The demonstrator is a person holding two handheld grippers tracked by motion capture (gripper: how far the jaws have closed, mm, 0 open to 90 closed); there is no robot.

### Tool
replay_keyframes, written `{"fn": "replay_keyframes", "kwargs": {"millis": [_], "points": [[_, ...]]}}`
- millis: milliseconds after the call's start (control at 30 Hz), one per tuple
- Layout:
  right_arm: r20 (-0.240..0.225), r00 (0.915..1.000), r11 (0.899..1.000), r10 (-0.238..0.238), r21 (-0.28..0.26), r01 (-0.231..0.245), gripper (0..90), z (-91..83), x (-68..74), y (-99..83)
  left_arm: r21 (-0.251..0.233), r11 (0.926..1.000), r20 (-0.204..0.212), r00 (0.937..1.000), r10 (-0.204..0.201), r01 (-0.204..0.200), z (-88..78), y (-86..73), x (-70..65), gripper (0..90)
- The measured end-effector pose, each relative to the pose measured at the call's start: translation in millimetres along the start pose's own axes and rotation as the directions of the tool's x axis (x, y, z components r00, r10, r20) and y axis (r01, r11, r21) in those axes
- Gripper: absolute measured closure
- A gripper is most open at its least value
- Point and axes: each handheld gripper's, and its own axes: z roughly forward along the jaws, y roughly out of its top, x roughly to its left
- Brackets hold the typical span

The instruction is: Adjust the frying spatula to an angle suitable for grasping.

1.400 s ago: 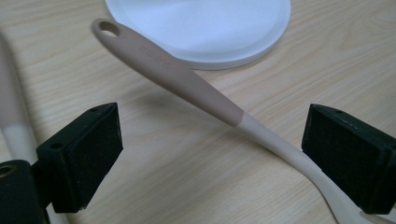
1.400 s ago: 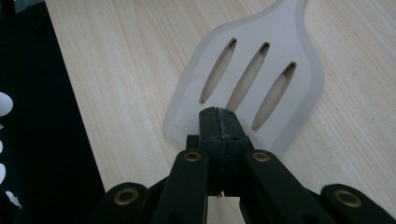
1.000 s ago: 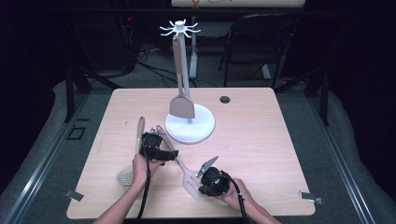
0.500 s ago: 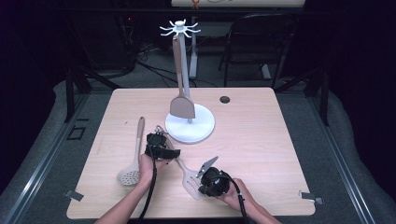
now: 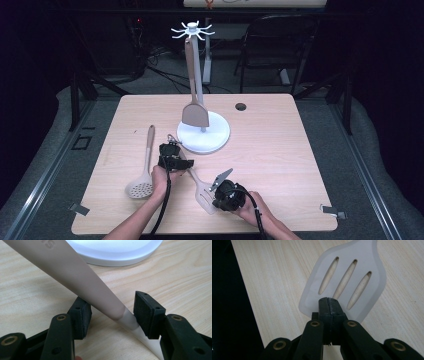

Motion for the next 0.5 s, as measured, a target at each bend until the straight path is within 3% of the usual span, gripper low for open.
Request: {"fn": "replay_keyframes", "kwargs": {"millis": [100,300,500], "points": [[-0.003,1.0,1.0,0.002,-0.004,-0.002,90.0,0.1,-0.1,-0.3,-0.005,0.9999,0.026,0.9995,-0.015,0.015,-1.4,-0.7,2.1,51.8],[-0.011,0.9999,1.0,0.002,-0.007,-0.002,90.0,-0.2,-0.8,-1.0,-0.084,0.9964,0.081,0.9967,-0.006,0.013,-14.9,-0.1,-3.7,57.2],[0.0,1.0,1.0,-0.01,0.005,0.01,90.0,-1.7,-0.9,-0.6,-0.159,0.987,0.16,0.9871,0.006,0.02,-23.6,-0.3,-6.8,62.7]]}}
